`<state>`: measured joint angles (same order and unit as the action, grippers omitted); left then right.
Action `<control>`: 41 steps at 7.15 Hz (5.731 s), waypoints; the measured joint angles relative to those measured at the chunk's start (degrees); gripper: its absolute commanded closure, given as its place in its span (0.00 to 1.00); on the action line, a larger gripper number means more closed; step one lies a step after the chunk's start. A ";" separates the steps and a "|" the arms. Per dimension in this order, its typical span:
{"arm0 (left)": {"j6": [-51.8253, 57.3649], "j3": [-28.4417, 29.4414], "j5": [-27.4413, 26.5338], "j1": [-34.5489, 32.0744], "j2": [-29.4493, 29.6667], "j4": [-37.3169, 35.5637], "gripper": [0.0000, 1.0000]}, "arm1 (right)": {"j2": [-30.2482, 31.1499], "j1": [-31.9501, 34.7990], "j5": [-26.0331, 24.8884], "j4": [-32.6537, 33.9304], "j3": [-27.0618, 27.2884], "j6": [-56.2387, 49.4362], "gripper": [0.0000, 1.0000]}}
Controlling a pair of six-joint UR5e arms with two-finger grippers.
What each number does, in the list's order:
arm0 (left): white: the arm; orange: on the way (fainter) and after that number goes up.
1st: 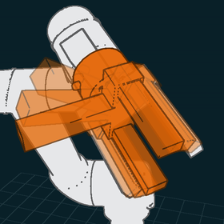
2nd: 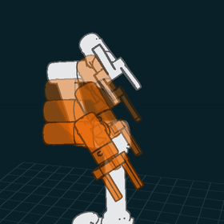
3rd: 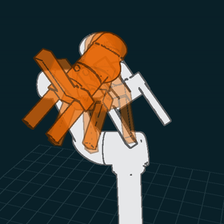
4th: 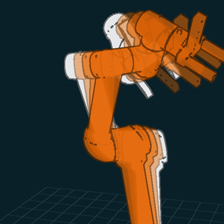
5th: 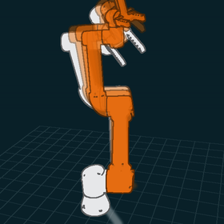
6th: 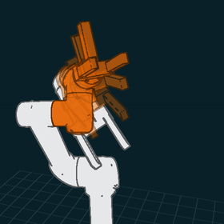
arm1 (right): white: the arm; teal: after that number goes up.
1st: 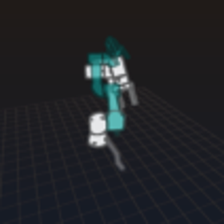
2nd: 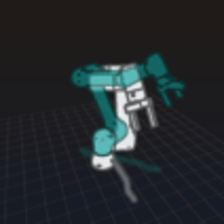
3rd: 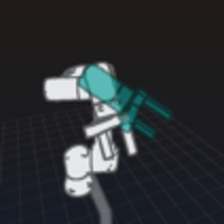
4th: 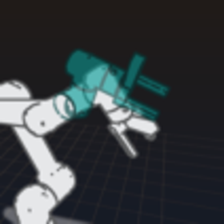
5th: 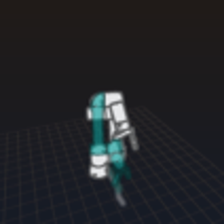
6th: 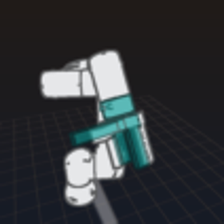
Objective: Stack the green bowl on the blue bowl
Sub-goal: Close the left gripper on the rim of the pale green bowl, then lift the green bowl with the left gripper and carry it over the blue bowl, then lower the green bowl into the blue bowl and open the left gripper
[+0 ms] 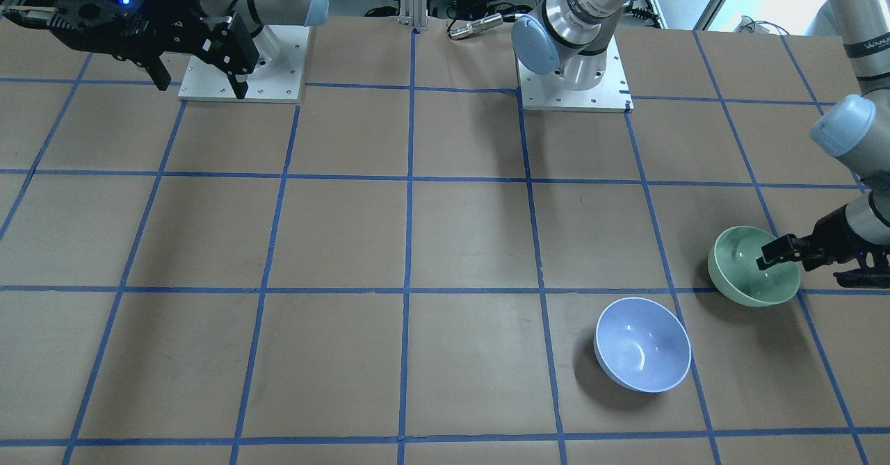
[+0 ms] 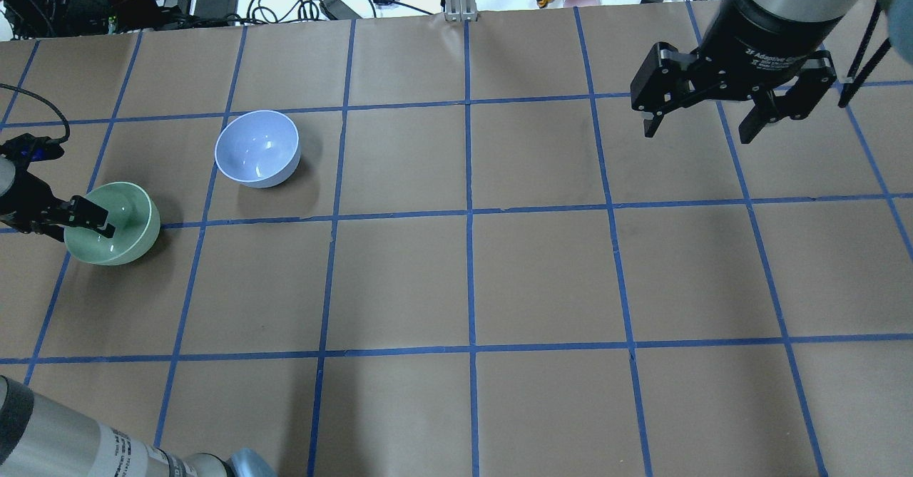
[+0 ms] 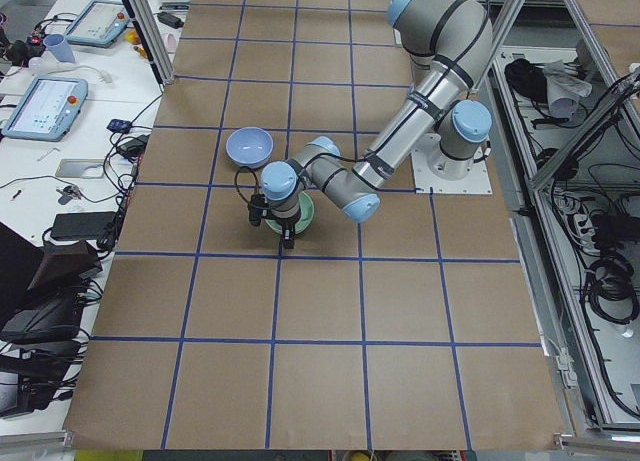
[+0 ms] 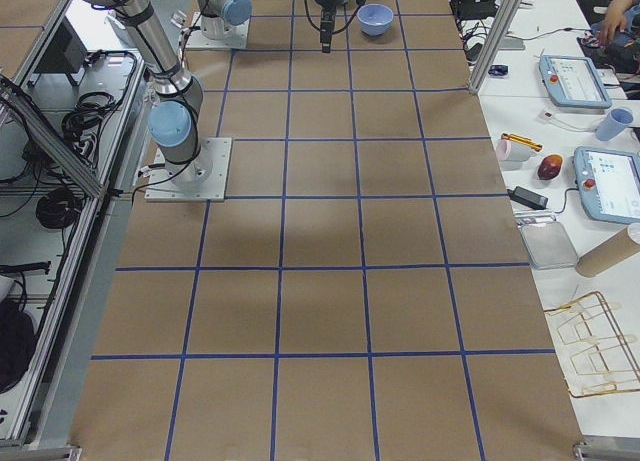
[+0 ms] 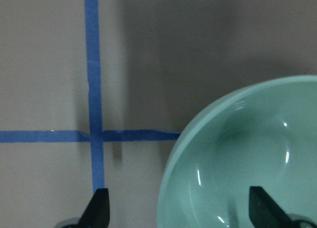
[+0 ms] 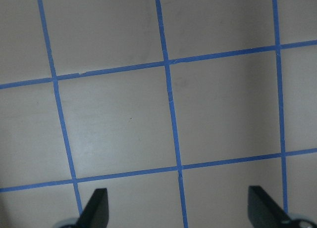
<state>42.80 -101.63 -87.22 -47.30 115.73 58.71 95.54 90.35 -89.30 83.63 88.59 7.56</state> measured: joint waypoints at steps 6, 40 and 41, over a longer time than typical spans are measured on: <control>0.98 -0.11 0.79 0.60 0.78 -1.42 0.17 | 0.00 0.00 0.00 0.04 0.03 0.00 0.00; -27.67 13.94 10.71 -20.96 1.90 8.18 1.00 | 0.00 0.00 0.00 0.00 0.00 0.00 0.00; -27.44 13.76 9.37 -20.95 1.89 8.22 1.00 | 0.00 0.00 0.00 0.01 0.00 0.00 0.00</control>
<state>15.36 -87.87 -77.85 -68.25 117.62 66.93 95.54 90.35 -89.30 83.65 88.60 7.56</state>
